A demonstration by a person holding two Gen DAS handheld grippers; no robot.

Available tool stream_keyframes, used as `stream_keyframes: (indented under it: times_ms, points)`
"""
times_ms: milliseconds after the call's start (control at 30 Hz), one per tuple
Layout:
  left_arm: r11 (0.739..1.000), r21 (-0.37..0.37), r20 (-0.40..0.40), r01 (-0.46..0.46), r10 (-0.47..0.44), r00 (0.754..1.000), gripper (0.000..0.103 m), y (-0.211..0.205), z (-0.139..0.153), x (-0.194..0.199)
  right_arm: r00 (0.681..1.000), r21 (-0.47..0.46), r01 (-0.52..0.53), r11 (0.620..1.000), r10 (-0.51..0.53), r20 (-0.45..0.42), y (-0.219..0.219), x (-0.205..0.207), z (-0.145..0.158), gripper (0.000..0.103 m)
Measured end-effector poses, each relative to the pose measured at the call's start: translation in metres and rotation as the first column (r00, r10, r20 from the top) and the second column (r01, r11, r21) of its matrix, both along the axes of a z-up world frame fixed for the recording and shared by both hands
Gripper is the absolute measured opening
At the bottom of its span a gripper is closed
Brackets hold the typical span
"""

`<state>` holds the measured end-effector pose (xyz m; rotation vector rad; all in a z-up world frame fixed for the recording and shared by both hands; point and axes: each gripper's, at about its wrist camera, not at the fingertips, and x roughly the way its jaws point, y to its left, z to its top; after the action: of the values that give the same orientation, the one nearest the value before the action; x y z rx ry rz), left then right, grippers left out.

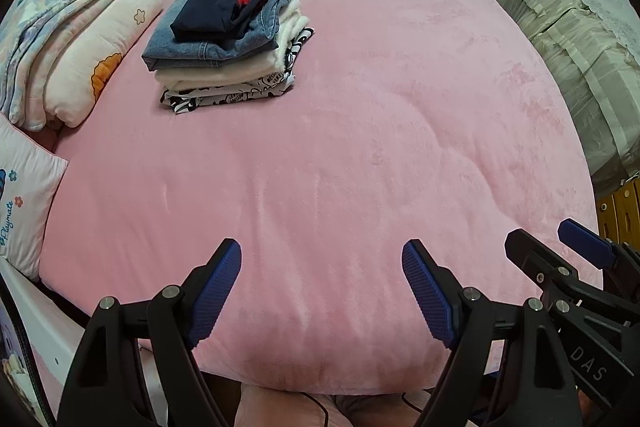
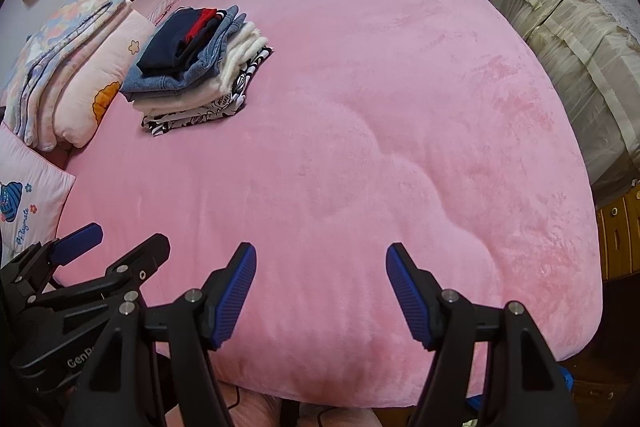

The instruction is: Fold large clothes

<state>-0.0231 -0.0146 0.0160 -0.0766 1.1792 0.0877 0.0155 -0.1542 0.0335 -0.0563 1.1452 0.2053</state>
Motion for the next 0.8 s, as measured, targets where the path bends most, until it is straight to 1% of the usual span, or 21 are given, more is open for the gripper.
stream_keyframes:
  times_ms: [800]
  points:
    - [1.0, 0.006, -0.008, 0.02, -0.02, 1.0, 0.081, -0.009, -0.003, 0.003, 1.0, 0.005, 0.019, 1.0, -0.019, -0.006, -0.011, 0.0, -0.004, 0.068]
